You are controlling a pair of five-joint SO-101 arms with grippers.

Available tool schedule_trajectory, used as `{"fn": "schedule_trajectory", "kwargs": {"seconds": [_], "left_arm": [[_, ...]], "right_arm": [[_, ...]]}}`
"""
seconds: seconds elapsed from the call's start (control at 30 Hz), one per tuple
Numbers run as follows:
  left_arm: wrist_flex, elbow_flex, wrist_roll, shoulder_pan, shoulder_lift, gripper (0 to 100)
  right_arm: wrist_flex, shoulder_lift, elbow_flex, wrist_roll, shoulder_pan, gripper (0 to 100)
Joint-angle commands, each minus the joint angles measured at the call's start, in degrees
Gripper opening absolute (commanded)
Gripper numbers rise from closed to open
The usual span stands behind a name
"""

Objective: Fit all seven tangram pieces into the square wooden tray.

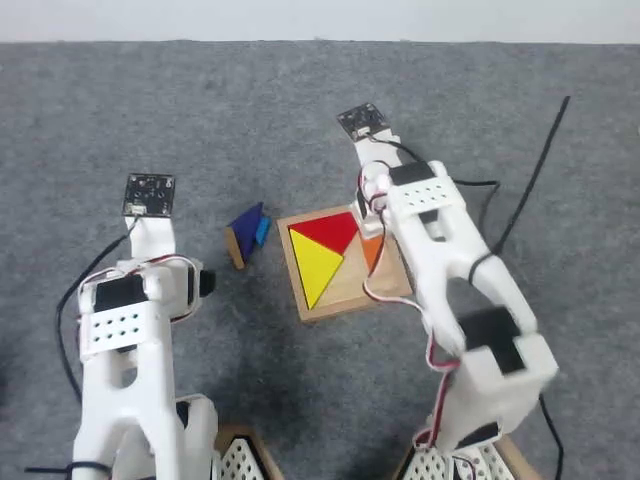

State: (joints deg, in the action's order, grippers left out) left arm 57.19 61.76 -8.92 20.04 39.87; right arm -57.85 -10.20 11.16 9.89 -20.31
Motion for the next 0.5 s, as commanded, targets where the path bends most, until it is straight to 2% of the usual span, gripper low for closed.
{"fn": "schedule_trajectory", "kwargs": {"seconds": [0.0,0.13,0.27,0.47], "left_arm": [[-3.0,-2.2,-0.4,0.3,1.5,25],[-0.3,-8.3,-1.2,0.3,-2.5,25],[4.6,-18.9,-1.2,0.3,-14.3,25],[12.5,-35.4,0.7,0.2,-31.6,25]], "right_arm": [[0.0,11.7,4.0,-1.5,2.9,19.4],[1.8,18.3,12.4,-1.3,8.0,19.4],[7.2,18.7,19.4,1.3,11.9,19.4],[9.7,18.7,22.2,1.8,10.0,19.7]]}}
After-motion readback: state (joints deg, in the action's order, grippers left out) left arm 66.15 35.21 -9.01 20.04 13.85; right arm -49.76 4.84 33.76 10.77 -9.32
